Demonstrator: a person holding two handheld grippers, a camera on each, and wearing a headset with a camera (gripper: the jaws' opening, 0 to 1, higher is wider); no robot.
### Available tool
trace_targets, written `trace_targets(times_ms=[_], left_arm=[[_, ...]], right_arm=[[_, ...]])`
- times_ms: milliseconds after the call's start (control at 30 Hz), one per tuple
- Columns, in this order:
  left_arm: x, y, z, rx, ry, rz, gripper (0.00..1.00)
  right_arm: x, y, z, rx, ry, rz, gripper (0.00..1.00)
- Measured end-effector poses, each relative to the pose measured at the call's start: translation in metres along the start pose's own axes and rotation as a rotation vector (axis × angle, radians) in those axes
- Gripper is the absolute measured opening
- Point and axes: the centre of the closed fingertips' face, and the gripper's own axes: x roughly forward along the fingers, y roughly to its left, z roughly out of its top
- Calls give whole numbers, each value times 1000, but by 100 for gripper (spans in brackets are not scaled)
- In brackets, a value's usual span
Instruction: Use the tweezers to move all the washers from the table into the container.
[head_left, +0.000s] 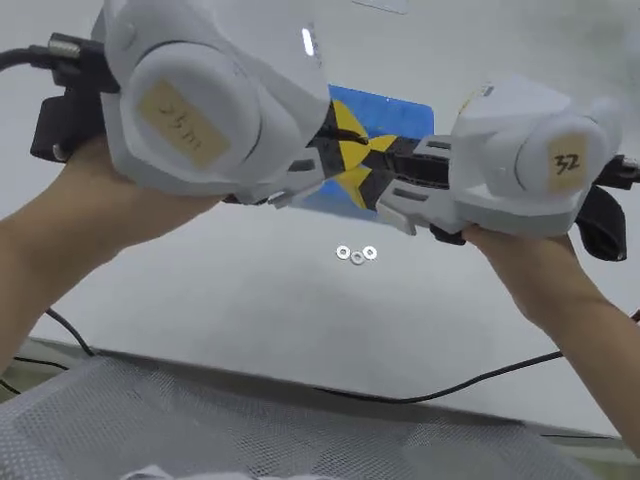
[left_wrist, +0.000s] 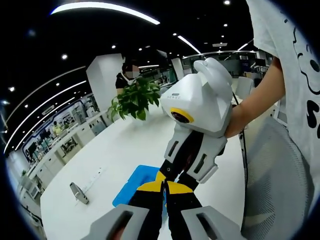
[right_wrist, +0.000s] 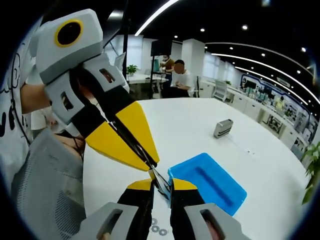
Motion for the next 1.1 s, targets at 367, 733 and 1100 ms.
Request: trace_targets(times_ms=[367, 733, 1100], left_arm=[[14, -14, -20, -91, 21, -50, 0], [27, -22, -38, -171, 28, -74, 0], [35, -33, -47, -178, 59, -98, 0]], right_arm=[[7, 9, -28, 31, 43, 23, 8], [14, 12, -50, 79, 62, 39, 7], [19, 14, -67, 69, 103, 46, 8]])
